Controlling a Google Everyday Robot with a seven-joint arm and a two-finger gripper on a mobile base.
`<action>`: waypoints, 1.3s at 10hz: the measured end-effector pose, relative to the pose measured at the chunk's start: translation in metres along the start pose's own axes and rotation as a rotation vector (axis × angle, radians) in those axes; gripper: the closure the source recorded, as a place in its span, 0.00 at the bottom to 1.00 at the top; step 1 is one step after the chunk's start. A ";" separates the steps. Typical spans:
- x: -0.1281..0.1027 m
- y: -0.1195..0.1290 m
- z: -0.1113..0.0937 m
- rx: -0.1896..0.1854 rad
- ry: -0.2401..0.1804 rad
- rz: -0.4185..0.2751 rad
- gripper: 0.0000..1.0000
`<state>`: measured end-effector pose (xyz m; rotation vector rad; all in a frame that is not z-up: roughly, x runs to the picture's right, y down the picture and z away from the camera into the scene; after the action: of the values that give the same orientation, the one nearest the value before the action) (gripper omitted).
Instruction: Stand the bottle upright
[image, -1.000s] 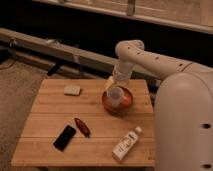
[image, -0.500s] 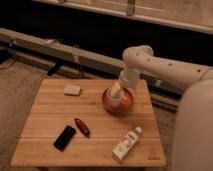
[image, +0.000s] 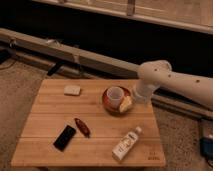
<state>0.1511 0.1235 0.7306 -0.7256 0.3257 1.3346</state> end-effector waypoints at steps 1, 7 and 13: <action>0.013 0.004 0.005 -0.007 0.022 0.011 0.20; 0.053 0.013 0.029 -0.027 0.132 0.122 0.20; 0.093 0.031 0.033 -0.084 0.175 0.188 0.20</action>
<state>0.1369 0.2171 0.6897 -0.9030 0.4896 1.4717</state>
